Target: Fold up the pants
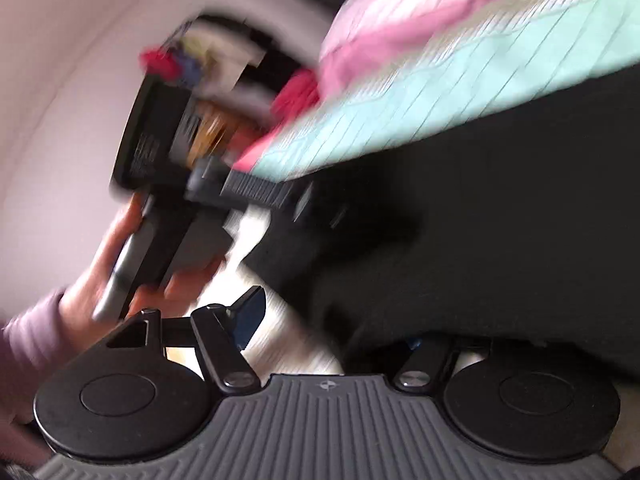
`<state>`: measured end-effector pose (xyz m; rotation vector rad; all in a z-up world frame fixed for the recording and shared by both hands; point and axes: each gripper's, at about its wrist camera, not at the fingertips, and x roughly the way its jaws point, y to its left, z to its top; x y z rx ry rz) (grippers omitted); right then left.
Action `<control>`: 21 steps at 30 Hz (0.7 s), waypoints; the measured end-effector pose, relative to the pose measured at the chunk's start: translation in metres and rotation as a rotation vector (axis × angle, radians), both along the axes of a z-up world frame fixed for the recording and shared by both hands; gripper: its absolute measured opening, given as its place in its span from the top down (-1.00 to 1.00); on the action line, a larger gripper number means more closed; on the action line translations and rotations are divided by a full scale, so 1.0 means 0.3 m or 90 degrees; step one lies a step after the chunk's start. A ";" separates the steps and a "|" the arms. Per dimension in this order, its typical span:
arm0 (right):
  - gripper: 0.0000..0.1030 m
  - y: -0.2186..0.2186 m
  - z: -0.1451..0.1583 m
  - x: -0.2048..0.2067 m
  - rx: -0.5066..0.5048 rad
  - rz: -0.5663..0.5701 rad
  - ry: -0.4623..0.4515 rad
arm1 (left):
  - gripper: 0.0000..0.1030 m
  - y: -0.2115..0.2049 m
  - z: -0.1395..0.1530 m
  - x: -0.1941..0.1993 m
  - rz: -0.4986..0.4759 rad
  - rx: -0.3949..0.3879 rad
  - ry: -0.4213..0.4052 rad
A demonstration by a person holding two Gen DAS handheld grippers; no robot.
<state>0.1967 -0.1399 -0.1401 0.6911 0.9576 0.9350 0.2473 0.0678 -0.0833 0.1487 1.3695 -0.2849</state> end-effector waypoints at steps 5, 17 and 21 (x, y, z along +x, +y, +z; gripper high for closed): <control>-0.25 -0.046 0.034 -0.048 -0.074 -0.018 -0.043 | -1.00 0.001 0.002 -0.036 0.009 -0.006 -0.013; -0.74 -0.506 0.231 -0.210 -0.155 -0.242 -0.124 | -1.00 -0.026 -0.021 -0.171 0.016 0.019 -0.113; -0.05 -0.736 0.101 -0.127 -0.127 -0.380 -0.051 | -1.00 -0.046 -0.036 -0.228 0.033 0.030 -0.156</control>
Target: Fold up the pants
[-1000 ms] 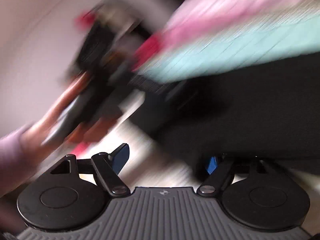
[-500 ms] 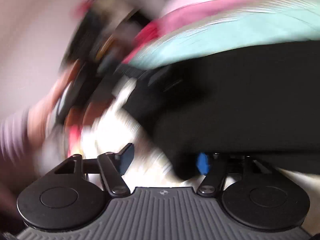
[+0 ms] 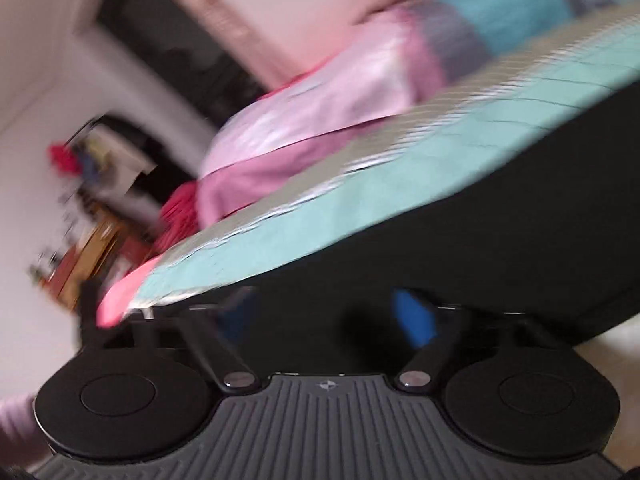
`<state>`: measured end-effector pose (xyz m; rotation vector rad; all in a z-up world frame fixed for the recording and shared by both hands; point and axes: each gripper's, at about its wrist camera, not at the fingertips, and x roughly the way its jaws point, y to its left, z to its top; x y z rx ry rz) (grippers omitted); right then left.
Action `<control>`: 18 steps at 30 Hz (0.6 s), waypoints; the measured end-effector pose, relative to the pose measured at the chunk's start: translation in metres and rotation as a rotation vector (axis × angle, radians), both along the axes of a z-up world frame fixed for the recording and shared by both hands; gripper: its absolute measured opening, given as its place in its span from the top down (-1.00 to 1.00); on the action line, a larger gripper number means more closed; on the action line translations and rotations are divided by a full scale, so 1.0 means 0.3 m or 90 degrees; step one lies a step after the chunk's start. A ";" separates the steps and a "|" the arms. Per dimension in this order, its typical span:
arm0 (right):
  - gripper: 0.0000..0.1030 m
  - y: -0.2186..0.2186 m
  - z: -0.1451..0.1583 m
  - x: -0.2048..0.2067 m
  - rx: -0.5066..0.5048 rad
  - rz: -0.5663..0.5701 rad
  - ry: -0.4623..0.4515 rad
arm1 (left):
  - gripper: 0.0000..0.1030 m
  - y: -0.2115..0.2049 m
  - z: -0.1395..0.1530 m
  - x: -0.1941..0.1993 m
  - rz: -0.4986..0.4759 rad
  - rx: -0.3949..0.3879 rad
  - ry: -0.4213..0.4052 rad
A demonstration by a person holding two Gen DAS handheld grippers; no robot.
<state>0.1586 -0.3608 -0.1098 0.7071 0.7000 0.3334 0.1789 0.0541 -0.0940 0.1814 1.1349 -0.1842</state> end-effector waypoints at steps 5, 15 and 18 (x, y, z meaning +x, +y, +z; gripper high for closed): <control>0.82 -0.430 -0.084 -0.094 0.064 -0.314 -0.026 | -1.00 0.003 0.002 -0.027 0.007 0.003 -0.015; -0.42 -0.554 0.012 -0.419 0.065 -0.513 0.085 | -1.00 -0.016 0.022 0.005 0.036 0.019 -0.001; -0.43 -0.502 -0.013 -0.391 0.100 -0.437 0.140 | -1.00 -0.018 0.024 0.013 0.037 0.019 0.004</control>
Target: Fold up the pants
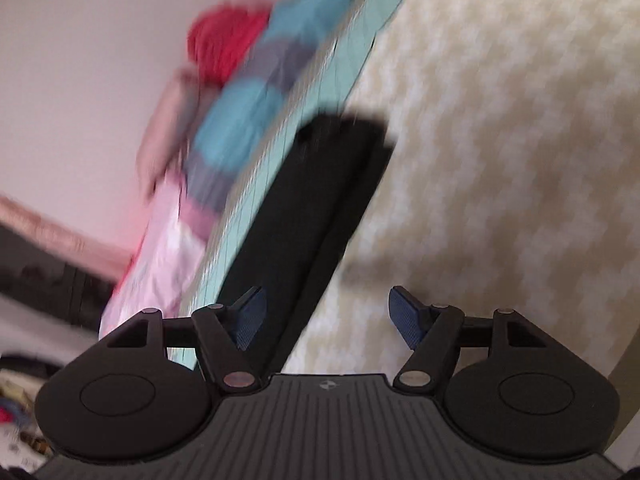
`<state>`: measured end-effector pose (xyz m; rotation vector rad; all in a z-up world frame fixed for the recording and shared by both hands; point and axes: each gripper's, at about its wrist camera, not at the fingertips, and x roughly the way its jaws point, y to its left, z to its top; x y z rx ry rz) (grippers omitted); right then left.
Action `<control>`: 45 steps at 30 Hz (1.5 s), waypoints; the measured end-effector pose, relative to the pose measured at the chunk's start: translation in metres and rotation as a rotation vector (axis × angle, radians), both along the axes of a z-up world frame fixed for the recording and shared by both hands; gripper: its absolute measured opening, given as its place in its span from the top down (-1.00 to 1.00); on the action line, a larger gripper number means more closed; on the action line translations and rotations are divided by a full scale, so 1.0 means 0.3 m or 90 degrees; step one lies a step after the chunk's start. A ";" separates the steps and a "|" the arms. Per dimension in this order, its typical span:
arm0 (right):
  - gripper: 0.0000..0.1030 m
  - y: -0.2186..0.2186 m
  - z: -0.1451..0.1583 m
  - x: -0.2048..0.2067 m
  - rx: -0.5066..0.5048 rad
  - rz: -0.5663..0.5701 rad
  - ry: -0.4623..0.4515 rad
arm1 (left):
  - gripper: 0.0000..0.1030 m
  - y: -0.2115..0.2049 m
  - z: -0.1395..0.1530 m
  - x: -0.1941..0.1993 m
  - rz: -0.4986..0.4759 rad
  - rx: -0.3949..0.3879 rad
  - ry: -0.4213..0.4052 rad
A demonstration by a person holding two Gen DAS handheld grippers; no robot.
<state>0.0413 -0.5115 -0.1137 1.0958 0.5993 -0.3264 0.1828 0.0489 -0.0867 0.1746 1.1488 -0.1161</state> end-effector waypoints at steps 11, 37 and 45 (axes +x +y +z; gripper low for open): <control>-0.88 -0.035 -0.030 0.205 -0.042 -0.014 -0.096 | -1.00 -0.003 -0.004 -0.005 0.004 0.000 -0.008; -0.28 -0.081 -0.021 0.027 -0.019 -0.028 -0.056 | -1.00 -0.014 0.051 -0.012 0.038 -0.022 0.022; -0.54 0.030 0.020 0.087 -0.113 0.026 -0.019 | -1.00 -0.123 0.093 -0.071 0.025 0.100 -0.029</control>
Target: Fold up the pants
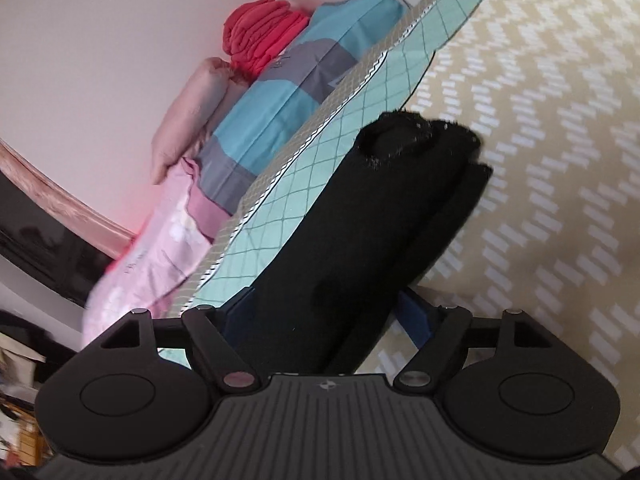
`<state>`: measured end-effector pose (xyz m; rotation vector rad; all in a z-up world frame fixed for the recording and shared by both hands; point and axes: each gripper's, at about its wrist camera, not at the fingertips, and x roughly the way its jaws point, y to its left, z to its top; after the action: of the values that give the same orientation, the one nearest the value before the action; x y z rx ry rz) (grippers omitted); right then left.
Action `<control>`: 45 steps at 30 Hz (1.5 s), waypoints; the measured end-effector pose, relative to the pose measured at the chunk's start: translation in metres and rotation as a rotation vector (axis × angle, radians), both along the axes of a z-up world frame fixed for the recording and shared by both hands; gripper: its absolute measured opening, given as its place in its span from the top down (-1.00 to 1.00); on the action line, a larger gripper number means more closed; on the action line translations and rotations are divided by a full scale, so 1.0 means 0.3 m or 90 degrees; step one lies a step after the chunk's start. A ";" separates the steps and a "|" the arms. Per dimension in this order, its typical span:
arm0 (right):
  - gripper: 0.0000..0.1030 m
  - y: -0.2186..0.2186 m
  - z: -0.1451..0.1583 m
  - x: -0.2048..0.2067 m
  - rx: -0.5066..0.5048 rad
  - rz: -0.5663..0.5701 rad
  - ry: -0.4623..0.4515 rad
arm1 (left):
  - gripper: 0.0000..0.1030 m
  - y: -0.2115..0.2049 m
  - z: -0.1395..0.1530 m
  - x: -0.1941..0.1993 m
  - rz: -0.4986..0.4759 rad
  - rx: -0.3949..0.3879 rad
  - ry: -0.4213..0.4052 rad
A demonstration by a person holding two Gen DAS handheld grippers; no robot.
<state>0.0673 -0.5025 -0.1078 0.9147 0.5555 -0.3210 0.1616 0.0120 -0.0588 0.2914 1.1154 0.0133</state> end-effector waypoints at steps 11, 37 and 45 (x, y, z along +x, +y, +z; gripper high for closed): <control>-0.63 0.376 0.141 0.068 -0.266 0.169 -0.018 | -1.00 -0.038 -0.022 0.012 -0.027 0.039 -0.017; -0.18 0.613 0.081 0.320 -0.092 0.297 -0.028 | -1.00 0.256 0.000 -0.032 0.059 -0.063 -0.001; -0.53 0.247 0.130 -0.123 -0.103 -0.013 0.010 | -1.00 0.064 0.038 -0.003 -0.005 -0.139 -0.009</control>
<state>0.0305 -0.4285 -0.0689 0.7625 0.5280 -0.3860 0.1607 0.0311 -0.0474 0.0998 1.0914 -0.1135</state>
